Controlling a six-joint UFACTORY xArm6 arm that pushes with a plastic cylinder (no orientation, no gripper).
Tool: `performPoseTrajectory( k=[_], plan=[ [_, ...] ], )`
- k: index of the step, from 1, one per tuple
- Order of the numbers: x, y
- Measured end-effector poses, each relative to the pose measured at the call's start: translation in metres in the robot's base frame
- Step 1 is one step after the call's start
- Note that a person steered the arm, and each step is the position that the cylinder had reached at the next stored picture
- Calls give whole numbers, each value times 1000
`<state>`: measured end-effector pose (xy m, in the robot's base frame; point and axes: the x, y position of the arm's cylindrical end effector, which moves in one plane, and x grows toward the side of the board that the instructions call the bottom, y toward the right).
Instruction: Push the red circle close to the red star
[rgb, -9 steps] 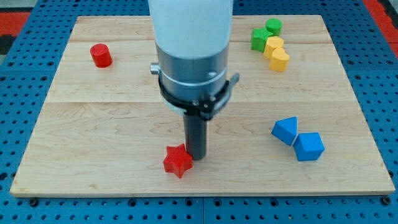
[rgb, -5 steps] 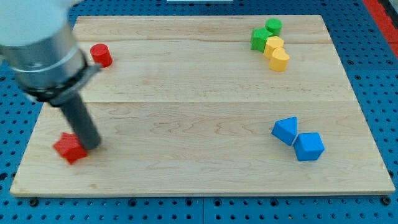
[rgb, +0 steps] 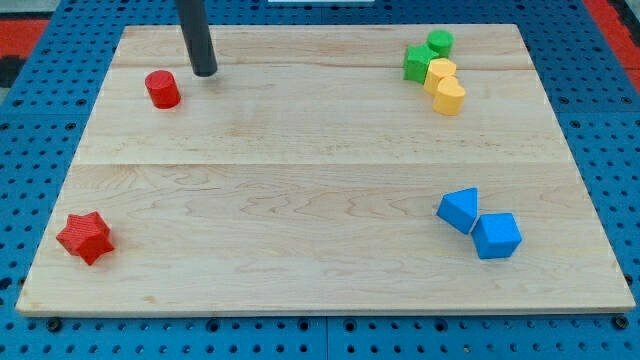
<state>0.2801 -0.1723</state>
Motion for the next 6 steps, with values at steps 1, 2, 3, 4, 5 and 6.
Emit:
performPoseTrajectory(
  k=[1,2,3,4,5,6],
  plan=[
    [33,-34],
    [68,-50],
    [83,-50],
    [89,-70],
    [128,-70],
    [155,-69]
  ],
)
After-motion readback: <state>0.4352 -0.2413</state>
